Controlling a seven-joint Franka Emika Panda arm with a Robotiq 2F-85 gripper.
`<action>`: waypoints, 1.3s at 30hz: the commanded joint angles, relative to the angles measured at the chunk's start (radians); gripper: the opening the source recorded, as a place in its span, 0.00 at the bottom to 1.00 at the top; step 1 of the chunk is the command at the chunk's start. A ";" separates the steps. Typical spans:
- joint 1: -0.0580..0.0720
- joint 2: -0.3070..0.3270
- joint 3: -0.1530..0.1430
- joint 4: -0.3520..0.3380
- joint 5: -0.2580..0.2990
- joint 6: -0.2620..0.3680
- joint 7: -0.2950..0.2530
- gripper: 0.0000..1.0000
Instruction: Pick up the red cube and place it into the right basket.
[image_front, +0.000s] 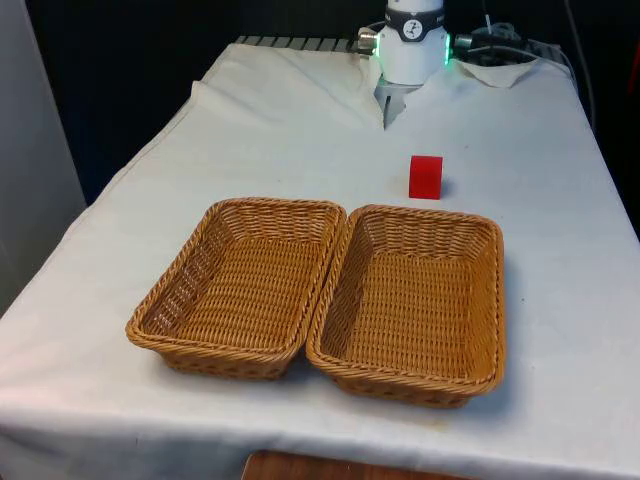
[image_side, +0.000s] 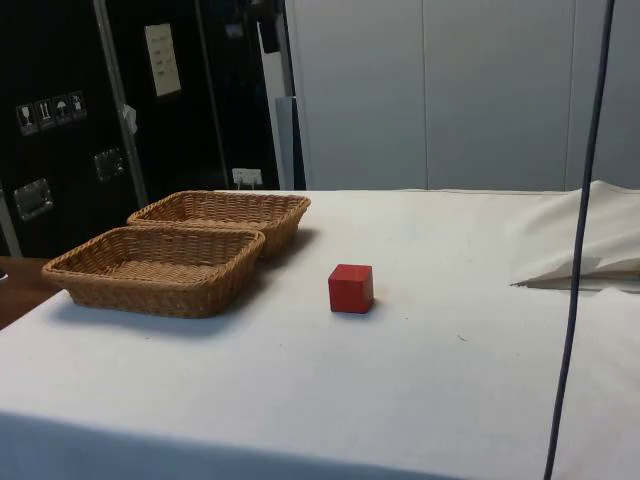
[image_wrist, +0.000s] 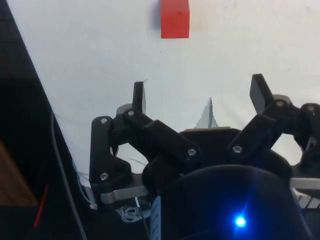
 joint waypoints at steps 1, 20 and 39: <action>0.001 -0.004 0.002 -0.005 -0.001 0.000 0.004 1.00; 0.004 -0.126 0.045 -0.205 -0.026 0.128 0.068 1.00; 0.004 -0.261 0.046 -0.446 -0.020 0.293 0.061 1.00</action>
